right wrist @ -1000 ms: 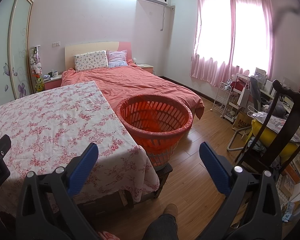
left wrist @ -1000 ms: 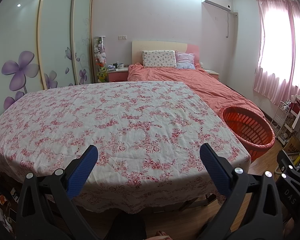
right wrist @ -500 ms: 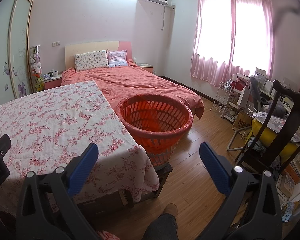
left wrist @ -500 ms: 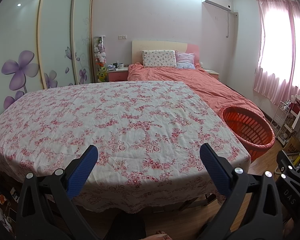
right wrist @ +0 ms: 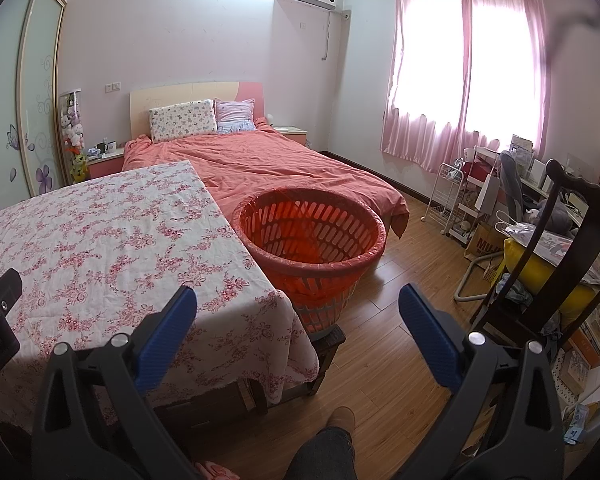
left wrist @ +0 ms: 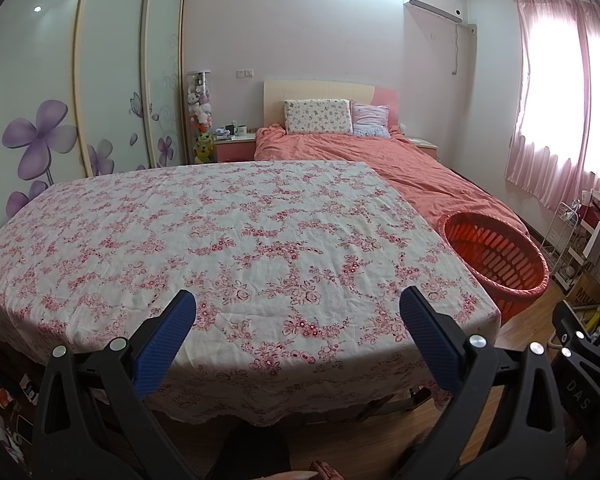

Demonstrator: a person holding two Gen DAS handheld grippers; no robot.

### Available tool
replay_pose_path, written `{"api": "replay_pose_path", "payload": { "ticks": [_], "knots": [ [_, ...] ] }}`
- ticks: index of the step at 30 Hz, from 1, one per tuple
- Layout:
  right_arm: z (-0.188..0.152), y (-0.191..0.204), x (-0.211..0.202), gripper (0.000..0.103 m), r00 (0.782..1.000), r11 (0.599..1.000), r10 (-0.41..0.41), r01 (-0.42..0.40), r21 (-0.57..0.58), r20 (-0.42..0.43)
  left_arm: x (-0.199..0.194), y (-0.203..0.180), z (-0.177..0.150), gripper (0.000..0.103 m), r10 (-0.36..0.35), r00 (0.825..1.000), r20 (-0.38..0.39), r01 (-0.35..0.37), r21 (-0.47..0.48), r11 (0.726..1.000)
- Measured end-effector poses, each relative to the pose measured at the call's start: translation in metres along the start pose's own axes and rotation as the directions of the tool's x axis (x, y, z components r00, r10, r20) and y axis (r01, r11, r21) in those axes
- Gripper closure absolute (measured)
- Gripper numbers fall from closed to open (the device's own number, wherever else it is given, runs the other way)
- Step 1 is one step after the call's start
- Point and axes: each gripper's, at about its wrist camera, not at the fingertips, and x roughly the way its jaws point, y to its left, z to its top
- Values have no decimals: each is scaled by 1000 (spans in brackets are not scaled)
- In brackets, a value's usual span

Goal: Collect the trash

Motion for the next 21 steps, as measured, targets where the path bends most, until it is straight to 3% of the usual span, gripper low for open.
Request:
{"api": "replay_pose_path", "payload": {
  "ticks": [21],
  "knots": [
    [0, 1, 1, 4, 1000, 1000, 1, -1, -2, -3, 1, 0, 0, 3, 1, 1000, -2, -1, 0, 1000]
  ]
}}
